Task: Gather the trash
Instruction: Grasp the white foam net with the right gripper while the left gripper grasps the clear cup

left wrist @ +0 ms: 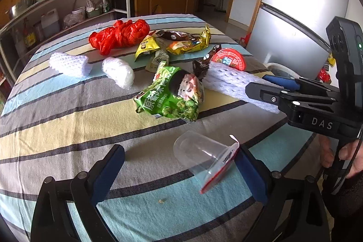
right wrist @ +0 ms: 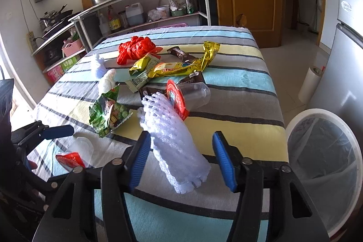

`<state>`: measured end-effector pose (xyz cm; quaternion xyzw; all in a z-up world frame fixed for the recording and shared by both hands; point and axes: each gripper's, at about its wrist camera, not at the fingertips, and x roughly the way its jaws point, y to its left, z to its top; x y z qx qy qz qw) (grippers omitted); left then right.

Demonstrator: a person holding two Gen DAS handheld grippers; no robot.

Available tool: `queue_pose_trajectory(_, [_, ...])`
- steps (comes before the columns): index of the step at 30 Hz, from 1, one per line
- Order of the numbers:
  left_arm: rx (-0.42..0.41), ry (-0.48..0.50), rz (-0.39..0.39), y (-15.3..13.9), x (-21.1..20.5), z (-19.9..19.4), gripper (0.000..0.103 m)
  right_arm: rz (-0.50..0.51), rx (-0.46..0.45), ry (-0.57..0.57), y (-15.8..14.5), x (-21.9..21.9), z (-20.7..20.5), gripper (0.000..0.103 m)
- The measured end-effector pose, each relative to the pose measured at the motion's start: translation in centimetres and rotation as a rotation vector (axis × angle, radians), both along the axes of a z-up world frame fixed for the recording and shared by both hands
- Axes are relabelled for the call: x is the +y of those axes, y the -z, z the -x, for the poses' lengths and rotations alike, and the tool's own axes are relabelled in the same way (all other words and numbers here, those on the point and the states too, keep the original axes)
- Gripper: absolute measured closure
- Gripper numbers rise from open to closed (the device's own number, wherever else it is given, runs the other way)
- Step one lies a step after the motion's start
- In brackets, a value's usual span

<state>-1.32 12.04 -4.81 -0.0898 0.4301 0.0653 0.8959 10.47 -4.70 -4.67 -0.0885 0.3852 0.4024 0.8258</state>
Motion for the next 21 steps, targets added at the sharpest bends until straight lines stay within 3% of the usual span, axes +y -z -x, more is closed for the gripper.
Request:
queue_pose_trajectory(2, [-0.005, -0.027, 0.017, -0.1, 0.6, 0.2, 0.012, 0.012, 0.004, -0.005, 0.1, 0.2, 0.3, 0.055])
queue_pose_trajectory(13, [0.006, -0.032, 0.031, -0.1, 1.4, 0.7, 0.013, -0.022, 0.012, 0.033, 0.1, 0.0, 2.3, 0.075])
queue_pose_trajectory(21, [0.004, -0.048, -0.006, -0.3, 1.6, 1.1, 0.04, -0.081, 0.011, 0.099, -0.3, -1.1, 4.4, 0.077])
